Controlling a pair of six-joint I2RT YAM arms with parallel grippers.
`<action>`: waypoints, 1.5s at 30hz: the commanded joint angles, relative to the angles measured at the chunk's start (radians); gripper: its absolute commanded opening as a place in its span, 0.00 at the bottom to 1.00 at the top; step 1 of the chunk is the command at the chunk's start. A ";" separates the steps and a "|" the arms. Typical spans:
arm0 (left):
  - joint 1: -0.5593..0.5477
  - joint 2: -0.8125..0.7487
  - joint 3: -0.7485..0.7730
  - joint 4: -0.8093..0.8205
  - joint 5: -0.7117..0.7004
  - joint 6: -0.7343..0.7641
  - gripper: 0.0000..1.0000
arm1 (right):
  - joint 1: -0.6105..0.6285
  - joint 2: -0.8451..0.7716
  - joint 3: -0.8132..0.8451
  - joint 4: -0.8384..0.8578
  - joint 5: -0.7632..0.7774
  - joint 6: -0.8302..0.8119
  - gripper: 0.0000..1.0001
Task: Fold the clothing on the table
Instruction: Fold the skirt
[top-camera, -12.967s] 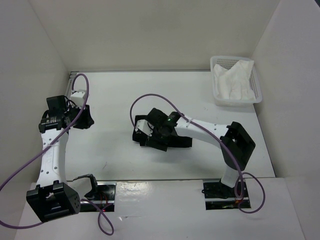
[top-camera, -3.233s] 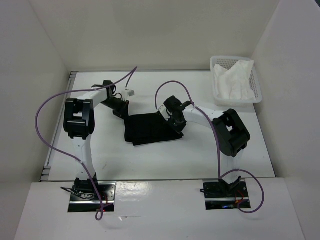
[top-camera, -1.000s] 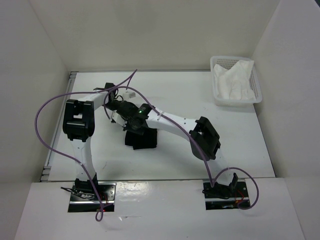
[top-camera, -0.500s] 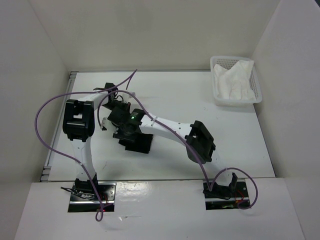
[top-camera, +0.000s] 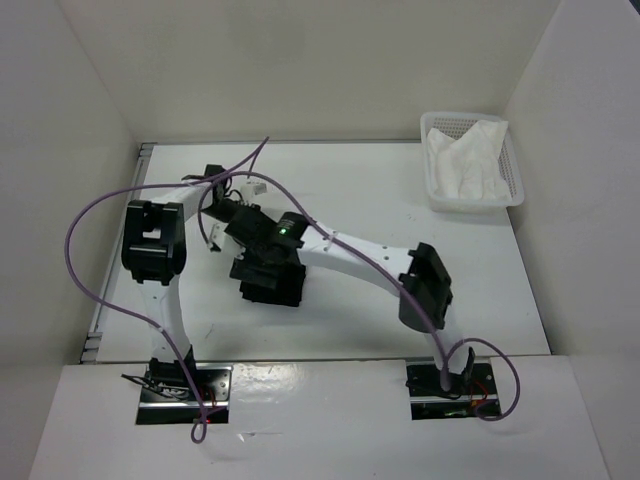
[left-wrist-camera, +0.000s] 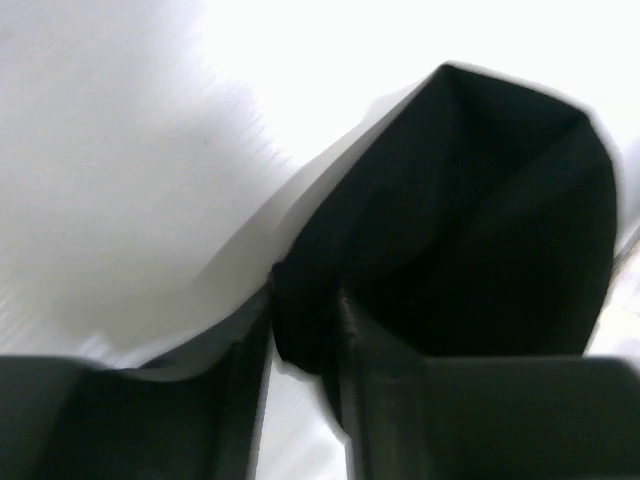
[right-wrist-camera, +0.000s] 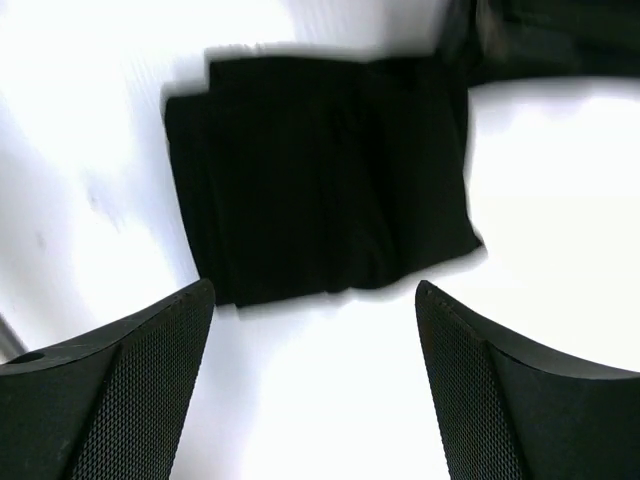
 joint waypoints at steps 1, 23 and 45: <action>0.068 -0.098 0.000 -0.028 -0.013 -0.006 0.48 | -0.040 -0.224 -0.130 0.058 0.081 -0.011 0.86; -0.062 -0.197 0.169 -0.543 0.256 0.349 1.00 | -0.678 -0.729 -0.784 0.278 0.015 0.032 0.92; -0.176 -0.123 0.040 -0.579 0.316 0.470 1.00 | -0.678 -0.600 -0.712 0.230 -0.020 0.051 0.92</action>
